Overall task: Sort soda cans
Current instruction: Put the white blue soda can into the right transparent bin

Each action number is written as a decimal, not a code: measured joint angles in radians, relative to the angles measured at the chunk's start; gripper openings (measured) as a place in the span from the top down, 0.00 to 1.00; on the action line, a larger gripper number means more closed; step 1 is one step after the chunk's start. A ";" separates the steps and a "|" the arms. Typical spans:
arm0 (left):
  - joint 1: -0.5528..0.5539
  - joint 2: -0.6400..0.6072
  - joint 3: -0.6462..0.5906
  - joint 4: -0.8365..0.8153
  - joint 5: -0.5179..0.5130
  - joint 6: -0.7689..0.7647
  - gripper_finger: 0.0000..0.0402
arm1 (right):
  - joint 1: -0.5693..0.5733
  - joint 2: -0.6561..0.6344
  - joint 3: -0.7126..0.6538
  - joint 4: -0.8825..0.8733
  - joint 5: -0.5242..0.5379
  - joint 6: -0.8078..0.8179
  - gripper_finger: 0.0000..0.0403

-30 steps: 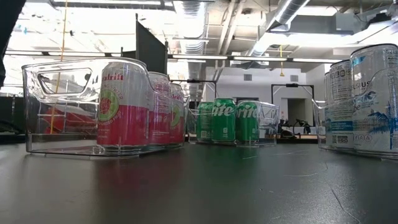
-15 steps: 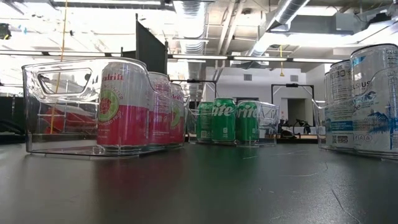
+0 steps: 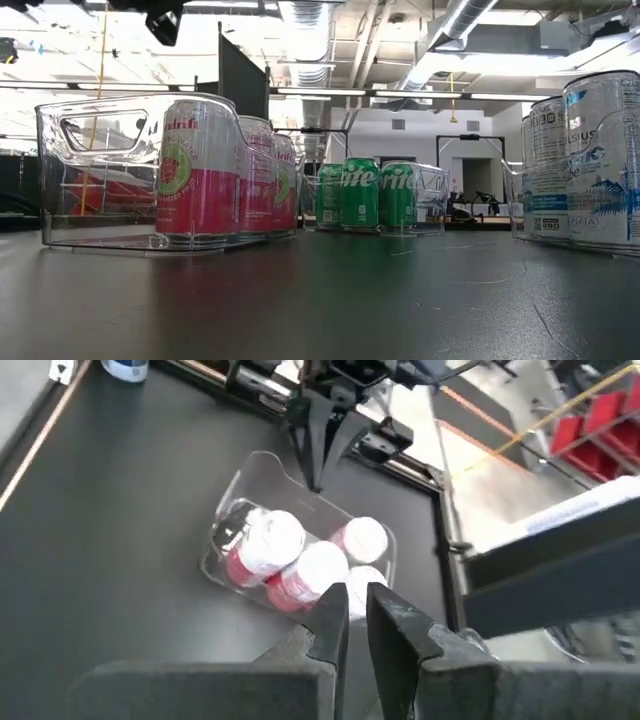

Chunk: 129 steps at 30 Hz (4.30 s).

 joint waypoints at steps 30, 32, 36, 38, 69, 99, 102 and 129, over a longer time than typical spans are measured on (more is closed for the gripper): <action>-0.333 -0.204 -0.014 -0.223 -0.055 0.130 1.00 | -0.226 0.215 0.000 0.395 -0.563 -0.288 0.85; -0.356 -0.220 -0.014 -0.243 -0.072 0.130 1.00 | -0.234 0.231 0.000 0.410 -0.566 -0.291 0.85; -0.394 -0.233 -0.013 -0.284 -0.100 0.126 1.00 | -0.255 0.243 0.000 0.449 -0.605 -0.289 0.85; -0.406 -0.235 -0.013 -0.296 -0.106 0.125 1.00 | -0.261 0.244 -0.001 0.456 -0.635 -0.286 0.85; -0.540 -0.158 0.270 -0.603 -0.036 -0.192 1.00 | -0.204 0.245 -0.146 0.819 -0.867 -0.399 0.90; -0.800 -0.156 0.527 -0.905 -0.042 -0.224 1.00 | -0.214 0.633 0.105 1.371 -0.780 -0.340 0.37; -0.800 -0.156 0.527 -0.909 -0.063 -0.233 1.00 | -0.208 0.608 0.105 1.294 -0.769 -0.375 0.37; -0.704 0.118 0.643 -1.339 0.192 -0.890 0.98 | -0.104 0.273 -0.071 0.774 -0.567 -0.465 0.99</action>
